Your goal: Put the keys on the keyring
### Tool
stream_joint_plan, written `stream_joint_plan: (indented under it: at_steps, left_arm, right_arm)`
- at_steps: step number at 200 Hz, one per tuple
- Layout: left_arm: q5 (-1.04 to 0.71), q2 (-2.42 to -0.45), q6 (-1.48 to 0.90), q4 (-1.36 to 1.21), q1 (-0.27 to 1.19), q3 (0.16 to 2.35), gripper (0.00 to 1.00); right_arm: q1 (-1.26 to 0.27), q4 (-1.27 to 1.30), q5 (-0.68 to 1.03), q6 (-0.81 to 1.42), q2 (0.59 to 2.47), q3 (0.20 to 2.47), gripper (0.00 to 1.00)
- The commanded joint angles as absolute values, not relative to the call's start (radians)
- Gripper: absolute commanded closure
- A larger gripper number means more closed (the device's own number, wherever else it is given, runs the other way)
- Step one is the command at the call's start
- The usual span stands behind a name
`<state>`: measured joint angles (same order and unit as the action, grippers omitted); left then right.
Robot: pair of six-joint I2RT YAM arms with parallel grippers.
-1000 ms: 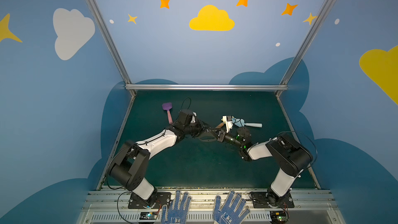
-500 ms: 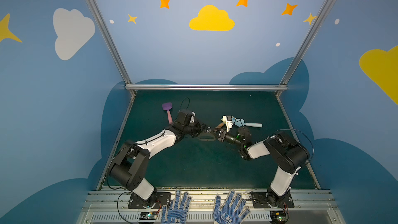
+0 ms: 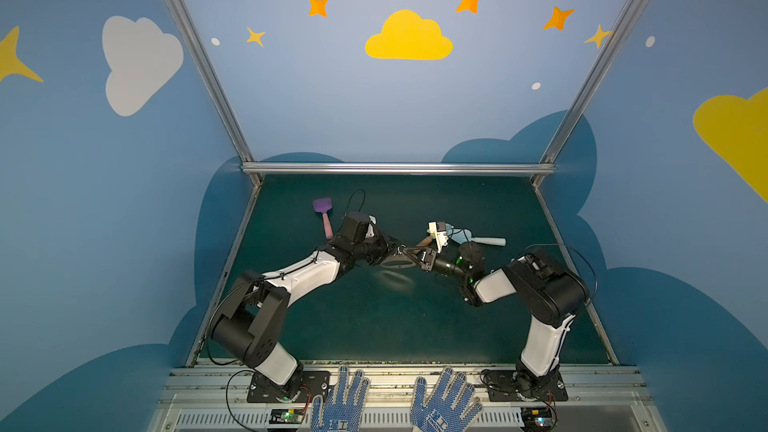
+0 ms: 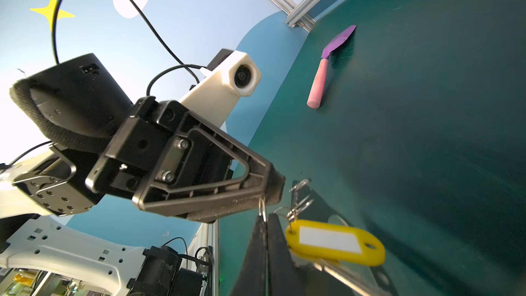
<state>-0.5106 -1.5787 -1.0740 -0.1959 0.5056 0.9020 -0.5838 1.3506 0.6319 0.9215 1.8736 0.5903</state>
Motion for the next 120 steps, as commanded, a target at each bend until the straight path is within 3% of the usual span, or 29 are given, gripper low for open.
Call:
stream_joint_plan:
  at_steps: [1, 61, 120]
  left_arm:
    - [-0.596, -1.578, -1.065, -0.254, 0.524, 0.900, 0.86]
    - [-0.627, -1.594, -1.066, -0.289, 0.528, 0.904, 0.90]
    - [-0.649, -1.585, -1.074, -0.353, 0.532, 0.876, 0.84]
  right_arm:
    - [-0.591, 1.365, 0.663, 0.929, 1.885, 0.633, 1.00]
    - [-0.587, 1.343, 0.683, 0.955, 1.906, 0.662, 1.00]
    - [-0.578, 1.307, 0.691, 0.970, 1.911, 0.669, 1.00]
